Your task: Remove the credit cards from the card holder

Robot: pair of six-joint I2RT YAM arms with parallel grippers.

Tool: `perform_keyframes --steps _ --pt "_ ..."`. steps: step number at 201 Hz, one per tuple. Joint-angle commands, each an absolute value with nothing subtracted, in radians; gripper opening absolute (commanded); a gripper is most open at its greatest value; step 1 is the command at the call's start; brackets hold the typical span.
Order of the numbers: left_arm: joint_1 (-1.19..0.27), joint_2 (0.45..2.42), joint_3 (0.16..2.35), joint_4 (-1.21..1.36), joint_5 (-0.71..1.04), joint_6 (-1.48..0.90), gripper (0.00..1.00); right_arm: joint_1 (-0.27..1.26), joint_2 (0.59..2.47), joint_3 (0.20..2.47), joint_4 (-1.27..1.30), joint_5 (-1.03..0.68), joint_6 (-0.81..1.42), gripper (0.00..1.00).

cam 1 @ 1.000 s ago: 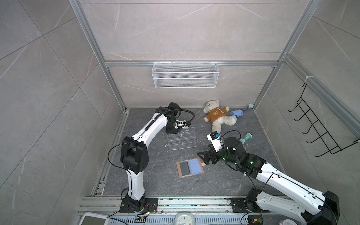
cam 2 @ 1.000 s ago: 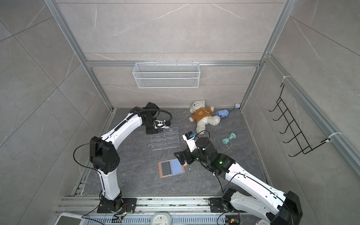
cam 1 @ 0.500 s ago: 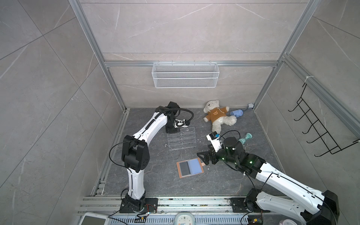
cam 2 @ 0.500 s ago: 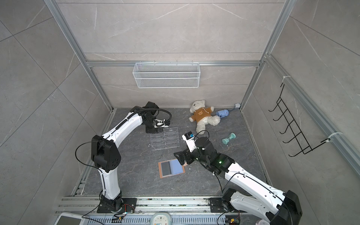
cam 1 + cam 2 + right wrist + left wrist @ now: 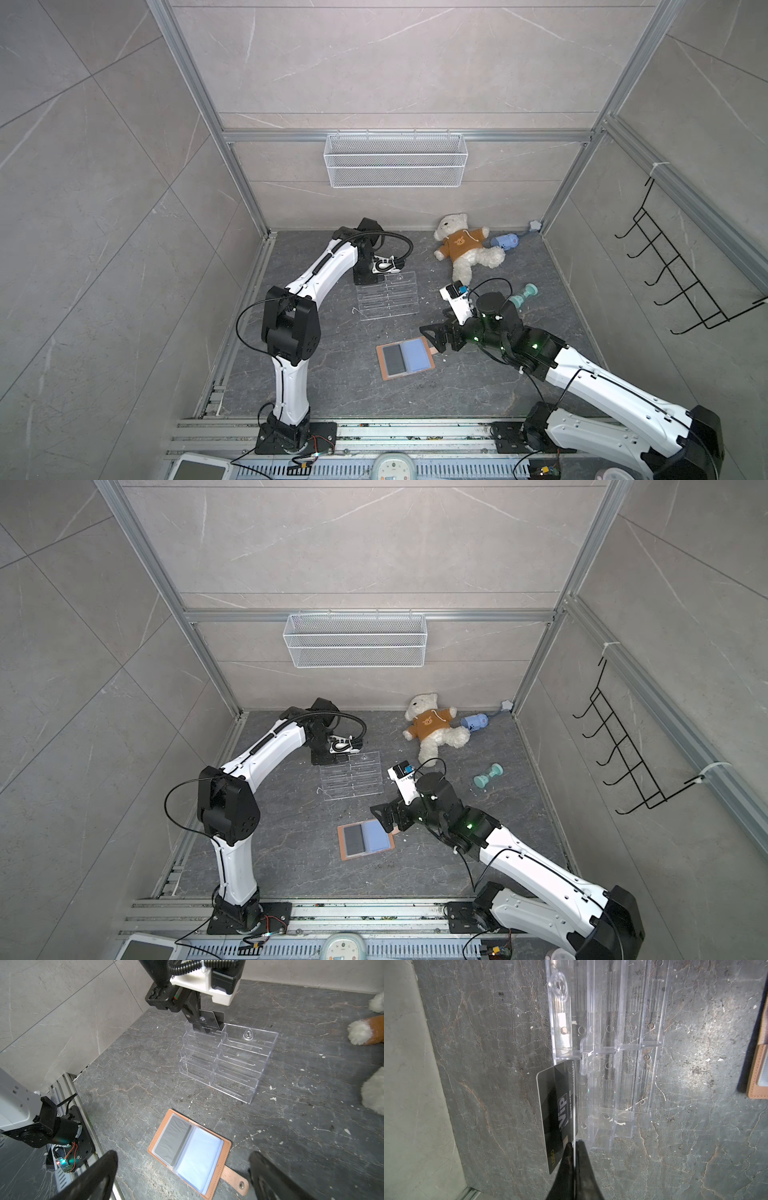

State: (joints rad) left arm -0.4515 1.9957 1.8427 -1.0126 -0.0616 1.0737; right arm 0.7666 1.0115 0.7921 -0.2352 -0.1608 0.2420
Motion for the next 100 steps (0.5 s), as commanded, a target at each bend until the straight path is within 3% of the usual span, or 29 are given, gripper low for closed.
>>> perform_keyframes --steps 1,71,100 --pt "-0.445 2.011 1.876 -1.014 -0.055 1.068 0.0 0.772 1.023 0.812 -0.235 -0.174 0.231 1.0" --pt "-0.446 2.029 1.881 -1.025 -0.037 1.043 0.0 0.772 1.034 0.813 -0.234 -0.187 0.232 1.0" --pt "-0.447 2.034 1.885 -1.029 -0.026 1.026 0.05 0.772 1.035 0.814 -0.233 -0.191 0.232 1.0"
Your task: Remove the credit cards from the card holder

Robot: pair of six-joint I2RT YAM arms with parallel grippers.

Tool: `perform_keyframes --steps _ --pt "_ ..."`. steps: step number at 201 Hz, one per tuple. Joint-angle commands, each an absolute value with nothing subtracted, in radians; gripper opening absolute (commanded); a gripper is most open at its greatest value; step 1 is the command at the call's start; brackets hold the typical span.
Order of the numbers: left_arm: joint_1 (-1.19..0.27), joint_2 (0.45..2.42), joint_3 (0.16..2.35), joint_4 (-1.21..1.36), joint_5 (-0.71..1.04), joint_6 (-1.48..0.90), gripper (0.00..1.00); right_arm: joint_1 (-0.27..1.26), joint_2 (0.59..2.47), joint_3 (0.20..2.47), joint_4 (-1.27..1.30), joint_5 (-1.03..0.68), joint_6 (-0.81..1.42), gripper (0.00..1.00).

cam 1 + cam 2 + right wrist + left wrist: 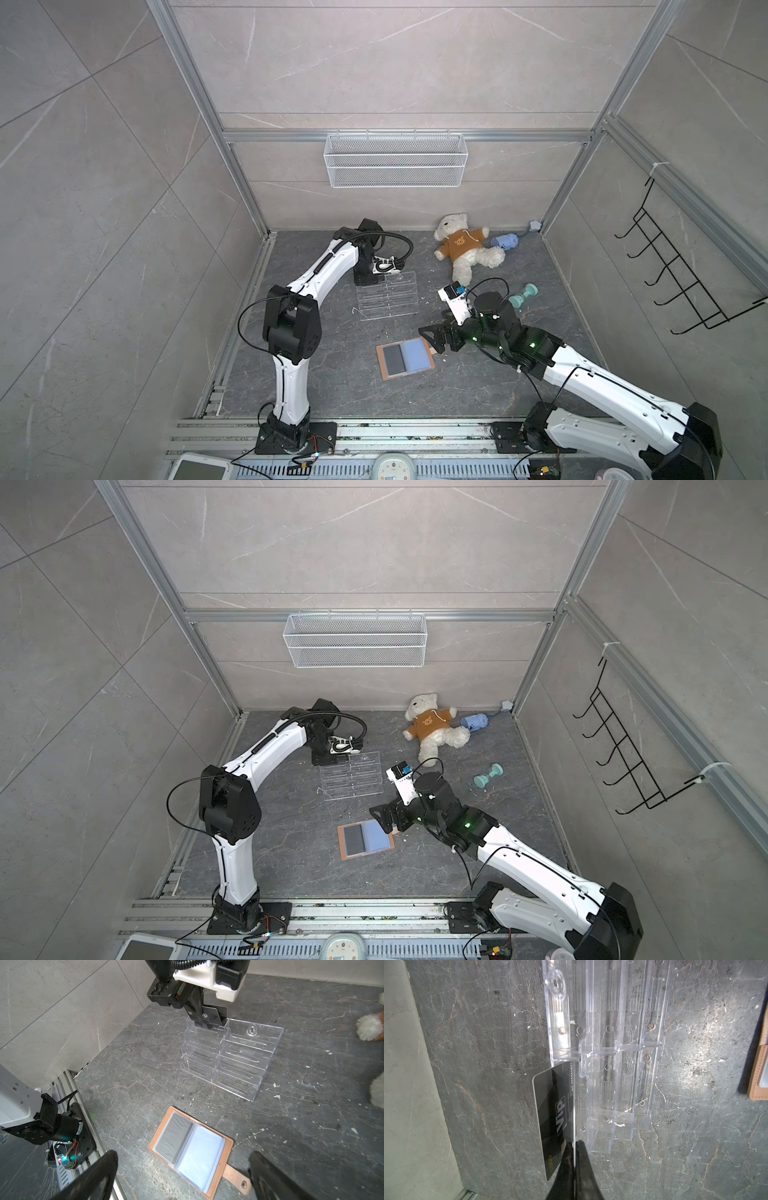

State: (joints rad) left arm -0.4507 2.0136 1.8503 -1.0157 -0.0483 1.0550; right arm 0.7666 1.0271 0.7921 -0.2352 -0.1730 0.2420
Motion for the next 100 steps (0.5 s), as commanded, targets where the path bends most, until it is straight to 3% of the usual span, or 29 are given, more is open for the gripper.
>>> perform_keyframes --steps 1,100 --pt "-0.447 2.034 1.885 -1.029 -0.026 1.025 0.06 0.772 1.035 0.814 -0.233 -0.191 0.232 1.0" --pt "-0.449 2.045 1.917 -1.028 -0.035 0.983 0.14 0.772 1.039 0.816 -0.235 -0.21 0.235 1.0"
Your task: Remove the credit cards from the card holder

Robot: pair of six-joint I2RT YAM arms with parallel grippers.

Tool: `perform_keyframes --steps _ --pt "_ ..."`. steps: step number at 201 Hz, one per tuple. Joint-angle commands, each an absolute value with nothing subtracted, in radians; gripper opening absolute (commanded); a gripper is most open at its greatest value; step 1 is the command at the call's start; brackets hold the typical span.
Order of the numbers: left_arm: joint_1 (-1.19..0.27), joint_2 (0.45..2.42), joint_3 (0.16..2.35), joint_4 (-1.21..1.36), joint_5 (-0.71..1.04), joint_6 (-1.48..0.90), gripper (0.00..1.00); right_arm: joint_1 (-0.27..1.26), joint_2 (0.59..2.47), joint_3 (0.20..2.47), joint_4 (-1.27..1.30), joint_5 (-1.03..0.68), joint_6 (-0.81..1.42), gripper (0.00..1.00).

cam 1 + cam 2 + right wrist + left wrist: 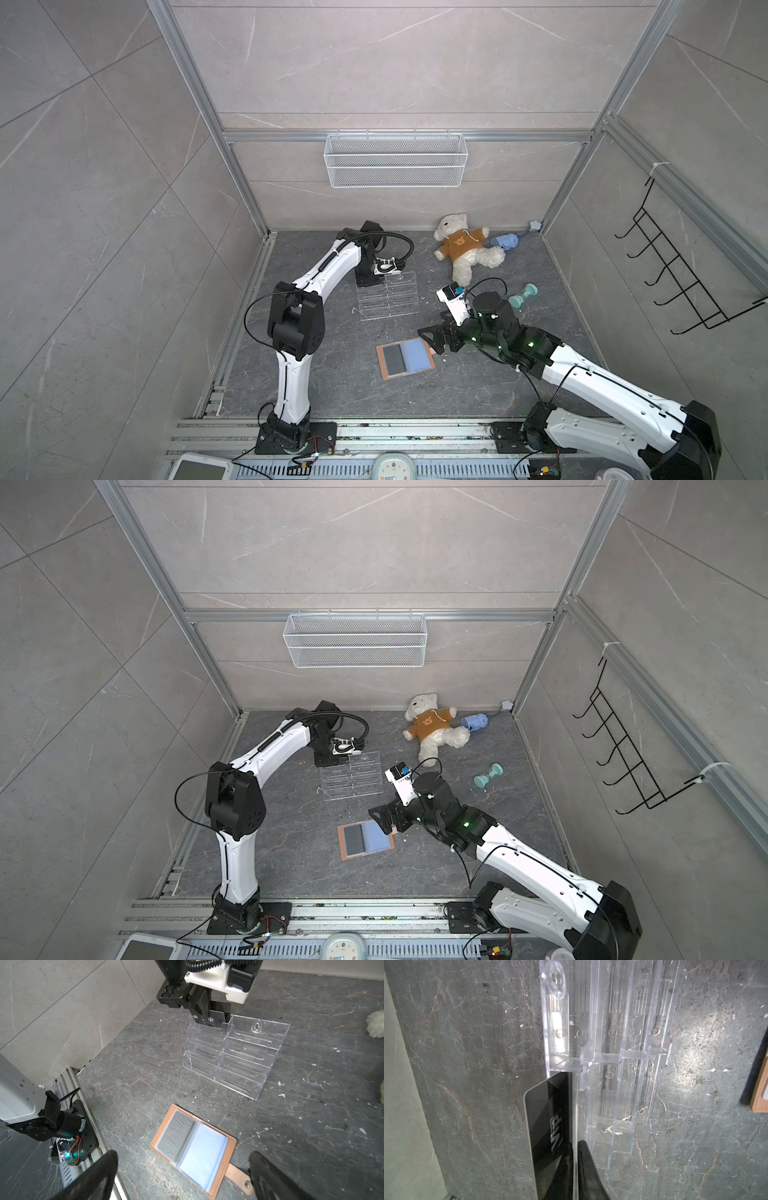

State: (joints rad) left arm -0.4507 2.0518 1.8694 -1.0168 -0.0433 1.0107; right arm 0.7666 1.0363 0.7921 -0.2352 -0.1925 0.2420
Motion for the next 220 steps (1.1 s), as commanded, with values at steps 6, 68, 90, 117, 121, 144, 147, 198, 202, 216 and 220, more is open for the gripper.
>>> perform_keyframes --steps 6,68,90,117,121,144,147,198,202,216,220 --pt "-0.449 2.045 1.917 -1.025 -0.04 0.982 0.15 0.772 1.039 0.815 -0.233 -0.21 0.236 1.0" --pt "-0.453 2.047 1.917 -0.991 -0.098 0.969 0.16 0.772 1.035 0.811 -0.227 -0.219 0.24 1.0" --pt "-0.452 2.05 1.913 -0.961 -0.13 0.966 0.16 0.772 1.04 0.812 -0.225 -0.223 0.241 1.0" --pt "-0.453 2.045 1.913 -0.901 -0.179 0.95 0.18 0.772 1.034 0.811 -0.223 -0.219 0.243 1.0" --pt "-0.453 2.04 1.918 -0.902 -0.179 0.947 0.19 0.772 1.031 0.81 -0.222 -0.218 0.245 1.0" --pt "-0.456 1.997 1.921 -0.873 -0.158 0.929 0.24 0.772 1.016 0.802 -0.216 -0.207 0.244 1.0" --pt "-0.457 1.99 1.921 -0.869 -0.157 0.928 0.24 0.772 1.016 0.802 -0.217 -0.207 0.244 1.0" --pt "-0.472 1.857 1.862 -0.753 -0.199 0.894 0.32 0.772 1.016 0.811 -0.225 -0.203 0.241 1.0" --pt "-0.472 1.845 1.855 -0.738 -0.202 0.886 0.32 0.772 1.017 0.811 -0.226 -0.201 0.241 1.0" --pt "-0.474 1.795 1.822 -0.67 -0.206 0.855 0.36 0.772 1.015 0.816 -0.23 -0.197 0.243 1.0" --pt "-0.474 1.778 1.809 -0.648 -0.206 0.842 0.38 0.772 1.013 0.817 -0.232 -0.194 0.242 1.0"
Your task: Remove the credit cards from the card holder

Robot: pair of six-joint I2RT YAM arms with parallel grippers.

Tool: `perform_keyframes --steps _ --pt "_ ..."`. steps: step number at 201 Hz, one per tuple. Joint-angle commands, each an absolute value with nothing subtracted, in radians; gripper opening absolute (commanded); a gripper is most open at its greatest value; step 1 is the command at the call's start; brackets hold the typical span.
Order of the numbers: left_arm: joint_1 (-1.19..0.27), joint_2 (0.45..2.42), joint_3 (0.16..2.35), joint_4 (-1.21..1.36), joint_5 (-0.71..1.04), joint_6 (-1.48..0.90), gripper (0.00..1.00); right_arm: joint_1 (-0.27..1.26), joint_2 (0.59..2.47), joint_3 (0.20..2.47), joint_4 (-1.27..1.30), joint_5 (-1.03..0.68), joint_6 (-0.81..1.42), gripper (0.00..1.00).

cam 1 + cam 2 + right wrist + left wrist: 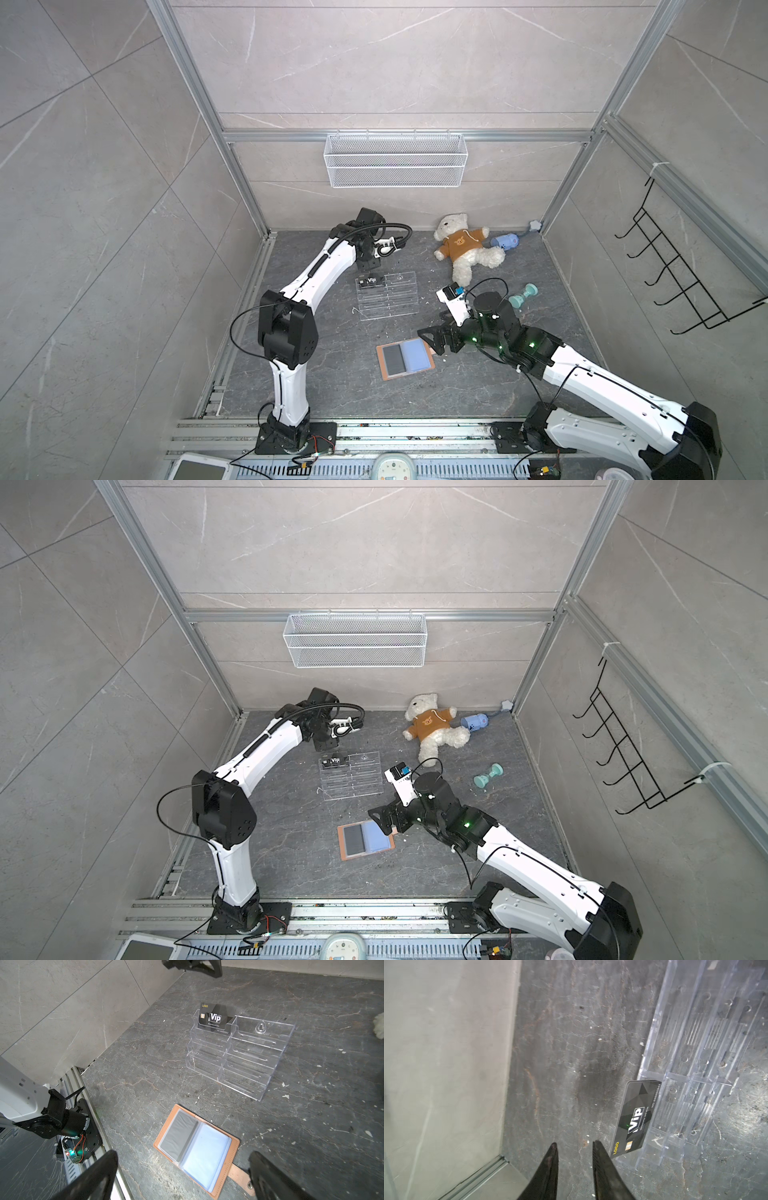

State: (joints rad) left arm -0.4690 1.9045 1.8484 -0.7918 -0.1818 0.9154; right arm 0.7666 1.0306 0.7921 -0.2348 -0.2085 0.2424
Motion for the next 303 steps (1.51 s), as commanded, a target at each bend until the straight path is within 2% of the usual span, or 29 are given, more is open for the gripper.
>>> perform_keyframes --steps 1,56,111,170,254,303 --pt "-0.474 1.774 1.806 -0.642 -0.206 0.839 0.38 0.772 1.013 0.817 -0.232 -0.194 0.243 1.0" --pt "-0.474 1.561 1.683 -0.472 -0.127 0.643 0.79 0.772 0.978 0.804 -0.252 -0.145 0.252 1.0" --pt "-0.478 1.369 1.589 -0.445 -0.004 0.372 0.82 0.772 0.944 0.787 -0.259 -0.085 0.277 1.0" --pt "-0.477 1.144 1.358 -0.409 0.14 0.025 0.84 0.77 0.922 0.775 -0.264 -0.051 0.298 1.0" --pt "-0.477 0.799 0.96 -0.319 0.169 -0.323 0.91 0.766 0.956 0.77 -0.235 -0.076 0.311 1.0" --pt "-0.477 0.697 0.844 -0.291 0.166 -0.435 0.94 0.766 0.968 0.767 -0.221 -0.097 0.323 1.0"
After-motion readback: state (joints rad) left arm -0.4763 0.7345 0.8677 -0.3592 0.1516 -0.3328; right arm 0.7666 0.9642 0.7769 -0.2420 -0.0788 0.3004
